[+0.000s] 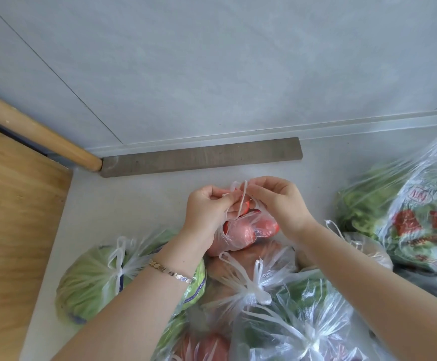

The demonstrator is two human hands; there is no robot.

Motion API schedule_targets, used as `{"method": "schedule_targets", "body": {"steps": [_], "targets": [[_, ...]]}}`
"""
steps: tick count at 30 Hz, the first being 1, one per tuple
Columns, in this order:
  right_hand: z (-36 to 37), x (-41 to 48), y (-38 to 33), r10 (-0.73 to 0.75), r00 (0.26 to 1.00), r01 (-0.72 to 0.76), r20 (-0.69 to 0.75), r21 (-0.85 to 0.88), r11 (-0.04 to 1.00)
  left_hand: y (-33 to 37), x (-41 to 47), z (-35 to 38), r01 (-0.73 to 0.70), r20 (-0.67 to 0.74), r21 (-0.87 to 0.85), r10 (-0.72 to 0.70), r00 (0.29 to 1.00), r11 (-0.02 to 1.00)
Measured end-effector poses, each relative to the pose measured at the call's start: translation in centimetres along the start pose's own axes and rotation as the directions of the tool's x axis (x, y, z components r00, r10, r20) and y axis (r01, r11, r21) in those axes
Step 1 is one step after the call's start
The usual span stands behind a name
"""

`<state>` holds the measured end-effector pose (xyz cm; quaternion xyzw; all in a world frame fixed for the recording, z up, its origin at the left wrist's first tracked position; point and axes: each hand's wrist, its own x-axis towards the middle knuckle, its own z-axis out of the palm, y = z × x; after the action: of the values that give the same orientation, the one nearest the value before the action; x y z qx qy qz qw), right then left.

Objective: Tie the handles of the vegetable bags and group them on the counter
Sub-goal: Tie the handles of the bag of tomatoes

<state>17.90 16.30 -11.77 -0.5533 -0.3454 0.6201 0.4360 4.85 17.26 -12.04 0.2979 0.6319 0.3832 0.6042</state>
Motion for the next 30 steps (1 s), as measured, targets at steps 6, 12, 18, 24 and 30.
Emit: {"method": "schedule_targets", "body": {"steps": [6,12,18,24,30], "targets": [[0.3,-0.3,-0.4,-0.044,0.999,0.049,0.03,-0.198,0.979,-0.4,-0.2,-0.3,-0.142,0.061,0.26,0.131,0.989,0.955],[0.6,1.3,-0.1,0.006,0.982,-0.058,-0.19,-0.269,0.961,-1.3,-1.3,-0.5,-0.402,0.233,0.438,0.33,0.915,0.804],[0.9,1.3,0.4,-0.121,0.991,0.124,0.048,-0.625,0.771,-1.7,-0.8,-1.2,-0.544,0.141,0.514,0.56,0.816,0.663],[-0.3,0.6,0.9,-0.09,0.965,0.18,0.246,-0.374,0.91,-1.4,0.5,-1.4,-0.382,-0.009,0.36,0.412,0.911,0.851],[0.1,0.8,0.4,-0.212,0.976,0.216,0.05,-0.36,0.908,-1.0,1.0,-1.4,-0.194,-0.021,0.159,0.2,0.98,0.968]]}}
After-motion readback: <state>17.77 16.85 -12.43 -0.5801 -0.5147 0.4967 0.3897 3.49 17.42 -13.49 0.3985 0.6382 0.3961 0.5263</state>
